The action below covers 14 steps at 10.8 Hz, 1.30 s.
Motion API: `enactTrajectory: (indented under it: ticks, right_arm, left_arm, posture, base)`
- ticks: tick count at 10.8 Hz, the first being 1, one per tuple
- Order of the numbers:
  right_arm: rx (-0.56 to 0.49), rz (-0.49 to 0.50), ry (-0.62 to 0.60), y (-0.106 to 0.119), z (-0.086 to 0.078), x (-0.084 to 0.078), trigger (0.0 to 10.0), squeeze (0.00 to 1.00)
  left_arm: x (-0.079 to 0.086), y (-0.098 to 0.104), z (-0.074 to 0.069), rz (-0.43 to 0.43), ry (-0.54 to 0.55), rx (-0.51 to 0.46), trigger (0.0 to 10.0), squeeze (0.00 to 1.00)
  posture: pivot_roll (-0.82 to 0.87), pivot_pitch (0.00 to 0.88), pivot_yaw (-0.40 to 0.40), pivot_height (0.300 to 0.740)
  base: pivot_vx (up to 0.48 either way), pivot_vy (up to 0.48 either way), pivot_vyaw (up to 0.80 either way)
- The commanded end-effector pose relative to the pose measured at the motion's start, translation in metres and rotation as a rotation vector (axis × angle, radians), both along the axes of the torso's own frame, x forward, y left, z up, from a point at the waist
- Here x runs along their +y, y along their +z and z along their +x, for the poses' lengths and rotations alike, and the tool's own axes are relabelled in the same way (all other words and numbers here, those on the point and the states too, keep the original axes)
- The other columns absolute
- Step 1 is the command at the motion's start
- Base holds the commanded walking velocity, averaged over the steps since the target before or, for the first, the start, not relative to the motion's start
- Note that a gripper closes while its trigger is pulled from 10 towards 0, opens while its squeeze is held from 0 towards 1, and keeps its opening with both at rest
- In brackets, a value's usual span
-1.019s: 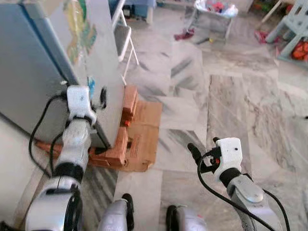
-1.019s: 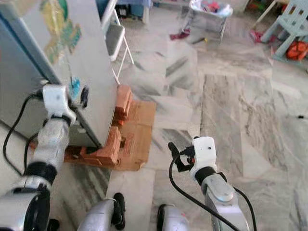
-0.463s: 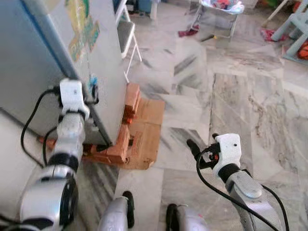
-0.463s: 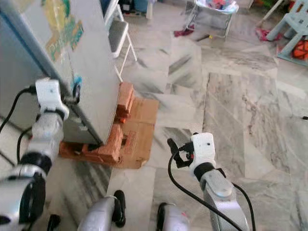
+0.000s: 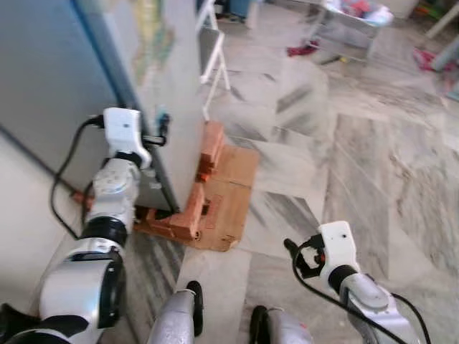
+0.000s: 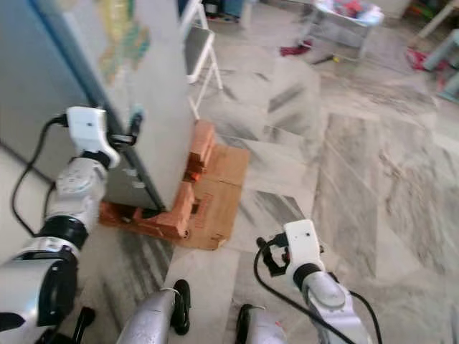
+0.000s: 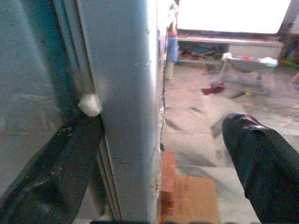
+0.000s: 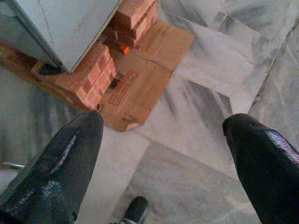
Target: Restocking fridge
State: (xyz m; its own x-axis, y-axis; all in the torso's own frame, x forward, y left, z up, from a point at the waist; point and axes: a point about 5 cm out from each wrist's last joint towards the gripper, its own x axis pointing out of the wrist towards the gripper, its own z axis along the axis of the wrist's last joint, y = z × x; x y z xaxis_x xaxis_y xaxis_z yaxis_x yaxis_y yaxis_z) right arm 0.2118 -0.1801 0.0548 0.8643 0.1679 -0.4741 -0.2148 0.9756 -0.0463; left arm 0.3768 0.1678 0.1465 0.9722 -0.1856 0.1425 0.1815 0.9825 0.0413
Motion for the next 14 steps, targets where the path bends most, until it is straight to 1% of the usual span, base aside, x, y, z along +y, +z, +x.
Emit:
enactTrajectory:
  ticks: [1, 2, 3, 4, 5, 6, 7, 8, 9, 10, 11, 12, 13, 14]
  right_arm:
    - [0.04, 0.018, -0.022, -0.003, -0.004, -0.003, 10.0, 0.0]
    - [0.054, 0.015, -0.017, -0.006, -0.006, -0.004, 10.0, 0.0]
    - [0.06, 0.014, -0.021, -0.007, -0.004, -0.002, 10.0, 0.0]
    - [0.053, 0.012, -0.018, -0.006, 0.0, 0.0, 10.0, 0.0]
    - [0.045, 0.017, -0.019, -0.006, 0.002, 0.002, 10.0, 0.0]
    - [0.046, 0.019, -0.024, -0.006, 0.003, 0.002, 10.0, 0.0]
    - [0.048, 0.02, -0.021, -0.009, 0.005, 0.003, 10.0, 0.0]
    - [0.045, 0.019, -0.01, -0.009, 0.009, 0.005, 10.0, 0.0]
    - [0.026, 0.021, 0.0, -0.007, 0.014, 0.006, 10.0, 0.0]
    - [-0.002, 0.035, -0.016, -0.004, 0.018, 0.006, 10.0, 0.0]
    - [-0.061, 0.043, -0.043, 0.004, 0.027, 0.005, 10.0, 0.0]
    - [-0.075, 0.038, -0.051, 0.007, 0.031, 0.006, 10.0, 0.0]
    - [-0.077, 0.047, -0.047, 0.006, 0.034, 0.008, 10.0, 0.0]
    - [-0.084, 0.052, -0.044, 0.007, 0.038, 0.01, 10.0, 0.0]
  left_arm:
    - [-0.043, 0.014, 0.003, 0.037, -0.187, -0.051, 10.0, 0.0]
    - [-0.093, 0.026, -0.005, 0.014, -0.391, -0.1, 10.0, 0.0]
    - [-0.14, 0.034, -0.021, 0.042, -0.577, -0.161, 10.0, 0.0]
    - [-0.155, 0.034, -0.028, 0.026, -0.619, -0.174, 10.0, 0.0]
    - [-0.155, 0.034, -0.029, 0.027, -0.613, -0.184, 10.0, 0.0]
    - [-0.137, 0.036, -0.024, 0.026, -0.529, -0.207, 10.0, 0.0]
    - [-0.1, 0.037, -0.015, 0.032, -0.389, -0.213, 10.0, 0.0]
    - [-0.073, 0.034, -0.012, 0.059, -0.271, -0.199, 10.0, 0.0]
    - [-0.043, 0.026, -0.011, 0.098, -0.138, -0.17, 10.0, 0.0]
    - [-0.028, 0.019, -0.017, 0.112, -0.112, -0.154, 10.0, 0.0]
    - [-0.012, 0.003, -0.029, 0.13, -0.085, -0.115, 10.0, 0.0]
    - [-0.006, -0.01, -0.041, 0.132, -0.073, -0.085, 10.0, 0.0]
    - [-0.006, -0.018, -0.05, 0.13, -0.062, -0.062, 10.0, 0.0]
    - [-0.008, -0.023, -0.056, 0.125, -0.039, -0.046, 10.0, 0.0]
  posture:
    - [0.0, 0.192, -0.01, 0.74]
    - [0.01, 0.183, -0.009, 0.74]
    - [0.01, 0.169, -0.003, 0.74]
    - [0.01, 0.163, 0.0, 0.74]
    - [0.01, 0.158, 0.003, 0.74]
    - [0.01, 0.154, 0.002, 0.74]
    - [0.02, 0.151, 0.0, 0.74]
    - [0.03, 0.146, -0.007, 0.74]
    - [0.04, 0.141, -0.012, 0.74]
    - [0.05, 0.138, -0.014, 0.74]
    - [0.06, 0.129, -0.018, 0.74]
    - [0.06, 0.126, -0.018, 0.74]
    - [0.07, 0.12, -0.018, 0.74]
    - [0.07, 0.113, -0.018, 0.74]
  base:
    - [0.0, 0.0, 0.0]
    - [0.0, 0.0, 0.0]
    - [0.0, 0.0, 0.0]
    - [0.0, 0.0, 0.0]
    - [0.0, 0.0, 0.0]
    - [0.0, 0.0, 0.0]
    - [0.0, 0.0, 0.0]
    - [0.0, 0.0, 0.0]
    - [0.0, 0.0, 0.0]
    - [0.0, 0.0, 0.0]
    - [0.0, 0.0, 0.0]
    - [0.0, -0.289, 0.0]
    - [0.0, -0.48, 0.0]
    - [0.0, -0.48, 0.0]
